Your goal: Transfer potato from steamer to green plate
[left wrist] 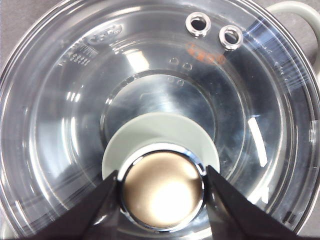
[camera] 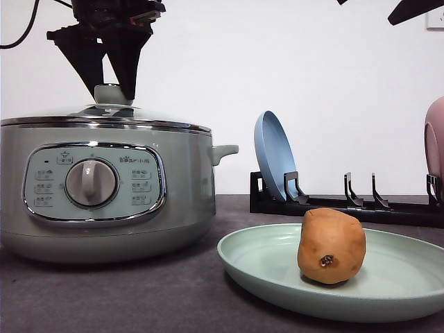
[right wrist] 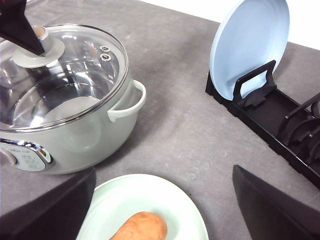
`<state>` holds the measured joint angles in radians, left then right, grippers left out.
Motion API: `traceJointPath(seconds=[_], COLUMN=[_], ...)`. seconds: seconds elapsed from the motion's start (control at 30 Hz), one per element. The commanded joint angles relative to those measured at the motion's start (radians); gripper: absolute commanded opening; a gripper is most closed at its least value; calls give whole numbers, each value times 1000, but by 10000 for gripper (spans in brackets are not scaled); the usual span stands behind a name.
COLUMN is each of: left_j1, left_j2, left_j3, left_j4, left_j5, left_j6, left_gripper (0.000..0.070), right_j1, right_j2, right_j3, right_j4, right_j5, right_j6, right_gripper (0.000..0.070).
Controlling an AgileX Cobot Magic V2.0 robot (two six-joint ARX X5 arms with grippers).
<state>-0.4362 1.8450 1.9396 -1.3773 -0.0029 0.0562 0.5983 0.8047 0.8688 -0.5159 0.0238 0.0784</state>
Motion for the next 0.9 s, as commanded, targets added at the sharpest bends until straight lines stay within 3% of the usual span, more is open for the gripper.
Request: traceJointPath(seconds=[0.0,0.07,0.13,0.27,0.33,0.87], left_j1=[-4,-4,-4,-4,-4,-4], left_j2=[39,39,39,29,17,-283], left_j3=[-5,-5,-4,-3,-3,-3], left_j4=[-42,-41,-41,-40,-36,-3], left_j5=[-27,-25,-24,-24,-24,-24], left_j6=[3,3,0,-14,-15,-32], left_gripper=[0,15,98,430,525,521], right_j1=[6,6,6,6,6,6], right_j2=[3,3,3,3,3,3], right_j3=[20,20,20,20,20,20], right_j4=[6,6,6,6,6,5], right_j5=[3,3,3,2,2,-31], right_j6=[-8,-8,-8,-8,-8,-7], right_gripper=[550,550,550,550,550,550])
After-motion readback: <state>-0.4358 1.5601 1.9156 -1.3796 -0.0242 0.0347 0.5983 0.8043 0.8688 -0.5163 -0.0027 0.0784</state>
